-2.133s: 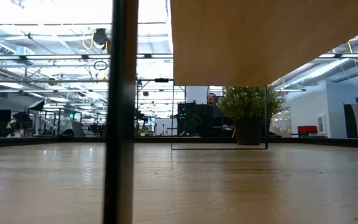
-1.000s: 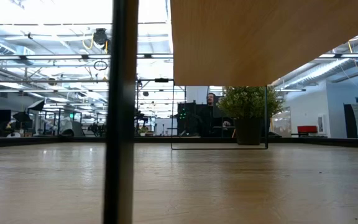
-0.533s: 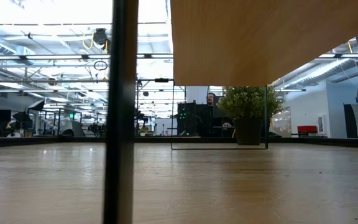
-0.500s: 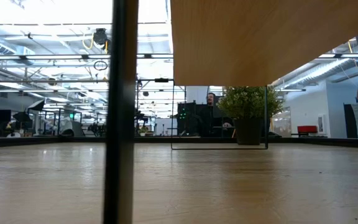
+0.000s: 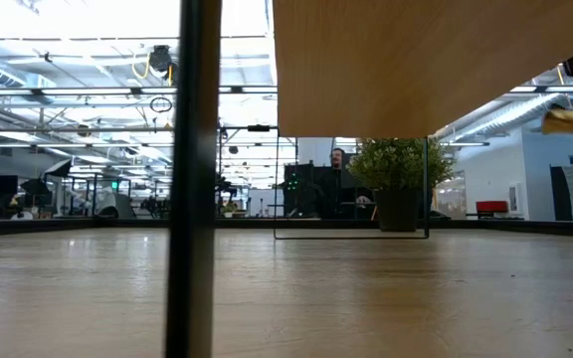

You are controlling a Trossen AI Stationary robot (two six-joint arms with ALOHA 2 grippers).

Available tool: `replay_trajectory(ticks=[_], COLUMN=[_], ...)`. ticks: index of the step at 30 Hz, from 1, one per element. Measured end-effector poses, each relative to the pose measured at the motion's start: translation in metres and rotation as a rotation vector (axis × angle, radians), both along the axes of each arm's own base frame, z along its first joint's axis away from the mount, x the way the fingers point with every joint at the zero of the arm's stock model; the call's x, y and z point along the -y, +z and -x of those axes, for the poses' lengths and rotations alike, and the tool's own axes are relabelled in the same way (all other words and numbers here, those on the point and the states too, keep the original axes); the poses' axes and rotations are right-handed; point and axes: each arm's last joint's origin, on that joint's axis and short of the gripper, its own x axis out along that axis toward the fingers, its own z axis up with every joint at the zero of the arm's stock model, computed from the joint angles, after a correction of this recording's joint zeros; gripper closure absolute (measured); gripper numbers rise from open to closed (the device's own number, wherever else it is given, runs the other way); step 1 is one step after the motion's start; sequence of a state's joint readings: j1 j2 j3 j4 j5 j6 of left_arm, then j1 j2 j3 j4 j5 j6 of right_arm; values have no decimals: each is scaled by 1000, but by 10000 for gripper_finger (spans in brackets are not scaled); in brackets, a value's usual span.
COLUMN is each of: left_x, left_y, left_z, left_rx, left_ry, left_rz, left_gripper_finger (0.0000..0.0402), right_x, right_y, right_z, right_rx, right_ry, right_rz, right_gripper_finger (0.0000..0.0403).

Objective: Pick & Place candle stick holders
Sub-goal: Put the gold candle holder on the shelf

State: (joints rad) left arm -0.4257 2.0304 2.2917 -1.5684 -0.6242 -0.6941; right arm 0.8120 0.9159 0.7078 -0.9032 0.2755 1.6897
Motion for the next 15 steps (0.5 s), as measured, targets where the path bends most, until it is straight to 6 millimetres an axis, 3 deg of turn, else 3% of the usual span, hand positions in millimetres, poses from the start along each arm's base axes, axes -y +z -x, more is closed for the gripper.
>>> replay_trajectory(ticks=[15], left_x=[-4], left_y=[0], left_z=[-2], left_rx=[-1], left_ry=[11], left_rz=[3], left_gripper_finger=[401], right_x=[6], right_y=[32], right_z=[-4], right_rx=[440], right_ry=[49], right_rz=[58], right_gripper_finger=[390])
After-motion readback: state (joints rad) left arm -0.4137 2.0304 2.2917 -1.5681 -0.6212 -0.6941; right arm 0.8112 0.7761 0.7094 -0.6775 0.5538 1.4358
